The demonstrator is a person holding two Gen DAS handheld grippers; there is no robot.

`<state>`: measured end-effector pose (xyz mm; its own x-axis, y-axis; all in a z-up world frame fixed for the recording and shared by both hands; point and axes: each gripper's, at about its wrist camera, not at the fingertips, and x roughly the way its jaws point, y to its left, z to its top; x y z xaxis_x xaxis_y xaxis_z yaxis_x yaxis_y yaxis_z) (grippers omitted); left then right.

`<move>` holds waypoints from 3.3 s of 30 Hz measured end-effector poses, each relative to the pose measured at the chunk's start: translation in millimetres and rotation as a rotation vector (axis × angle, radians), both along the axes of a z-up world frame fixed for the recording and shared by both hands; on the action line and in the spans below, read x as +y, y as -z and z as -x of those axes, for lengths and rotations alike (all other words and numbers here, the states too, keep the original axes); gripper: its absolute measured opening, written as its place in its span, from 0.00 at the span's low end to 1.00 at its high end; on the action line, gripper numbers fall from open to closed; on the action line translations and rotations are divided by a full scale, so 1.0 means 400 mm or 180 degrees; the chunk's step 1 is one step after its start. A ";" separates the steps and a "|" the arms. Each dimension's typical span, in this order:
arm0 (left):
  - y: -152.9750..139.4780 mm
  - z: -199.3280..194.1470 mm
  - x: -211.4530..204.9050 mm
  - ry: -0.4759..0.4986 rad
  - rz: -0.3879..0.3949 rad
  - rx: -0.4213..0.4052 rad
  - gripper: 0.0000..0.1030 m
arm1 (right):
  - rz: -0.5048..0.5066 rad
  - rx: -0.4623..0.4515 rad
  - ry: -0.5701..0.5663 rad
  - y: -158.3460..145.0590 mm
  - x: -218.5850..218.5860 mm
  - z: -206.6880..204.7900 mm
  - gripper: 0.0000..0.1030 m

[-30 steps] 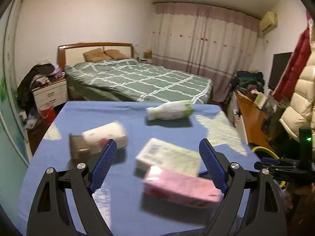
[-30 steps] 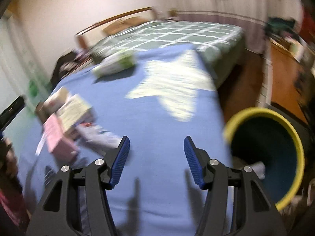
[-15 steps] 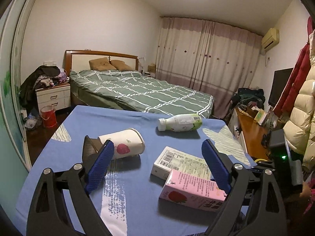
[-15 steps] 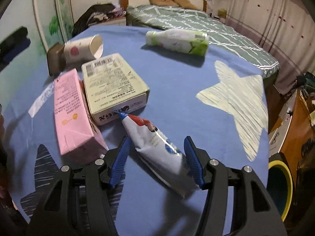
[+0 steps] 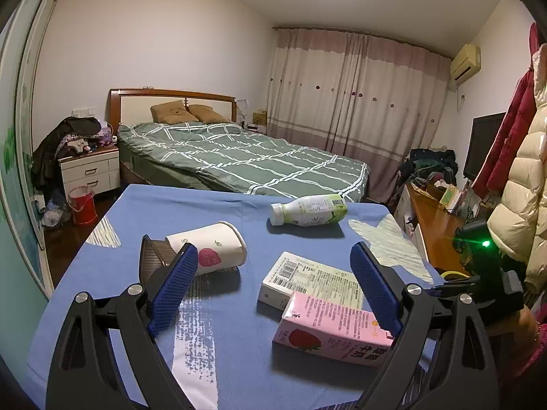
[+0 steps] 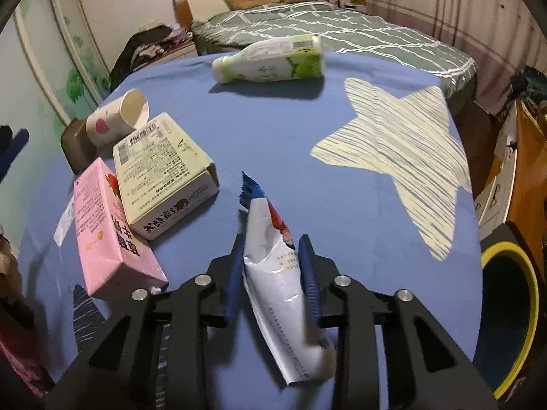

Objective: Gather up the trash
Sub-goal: 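Carry the toothpaste tube with the right tool into the bin and release, then move the left tool to the pink carton and grasp it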

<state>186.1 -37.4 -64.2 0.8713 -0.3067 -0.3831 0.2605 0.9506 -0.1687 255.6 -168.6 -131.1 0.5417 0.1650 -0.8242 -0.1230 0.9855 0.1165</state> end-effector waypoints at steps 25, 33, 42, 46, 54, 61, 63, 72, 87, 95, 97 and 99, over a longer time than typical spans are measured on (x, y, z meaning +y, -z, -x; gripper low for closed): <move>0.014 -0.006 -0.042 0.0128 -0.0133 0.0015 0.87 | -0.0124 -0.0292 0.1614 -0.037 -0.439 0.175 0.28; 0.026 -0.008 -0.072 0.0225 -0.0254 0.0040 0.87 | 0.0009 -0.0118 0.2186 0.027 -0.580 0.208 0.31; 0.036 -0.004 -0.107 0.0370 -0.0367 0.0066 0.87 | 0.0049 -0.0101 0.2308 0.050 -0.606 0.223 0.43; 0.039 0.013 -0.149 0.0535 -0.0486 0.0082 0.87 | 0.0001 -0.0152 0.2276 0.040 -0.592 0.229 0.44; 0.074 0.049 -0.271 0.0898 -0.0740 0.0319 0.87 | -0.0082 -0.0186 0.2188 0.033 -0.577 0.224 0.44; 0.126 0.020 -0.269 0.0658 -0.0930 0.0671 0.87 | -0.0145 -0.0223 0.2123 0.028 -0.563 0.221 0.44; 0.130 0.016 -0.244 0.0601 -0.0897 0.0752 0.87 | -0.0150 -0.0228 0.2113 0.027 -0.559 0.221 0.44; 0.120 0.040 -0.062 0.0098 -0.1010 0.0863 0.87 | -0.0167 -0.0239 0.2048 0.024 -0.540 0.209 0.44; 0.098 -0.048 -0.122 -0.0025 -0.0644 0.1373 0.73 | -0.0214 -0.0294 0.1890 0.007 -0.489 0.186 0.44; 0.169 -0.162 -0.138 -0.0337 -0.0681 0.1748 0.67 | -0.0255 -0.0267 0.1843 0.015 -0.493 0.182 0.44; 0.178 -0.177 -0.140 -0.0324 -0.0701 0.1804 0.60 | -0.0277 -0.0263 0.1848 0.018 -0.499 0.182 0.44; 0.184 -0.181 -0.138 -0.0319 -0.0738 0.1826 0.56 | -0.0295 -0.0264 0.1852 0.020 -0.502 0.183 0.44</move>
<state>258.6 -92.7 -137.9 0.5274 -0.0870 -0.8451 0.0974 0.9944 -0.0415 182.5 -369.6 -139.2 0.6266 -0.1090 -0.7717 0.4219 0.8800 0.2183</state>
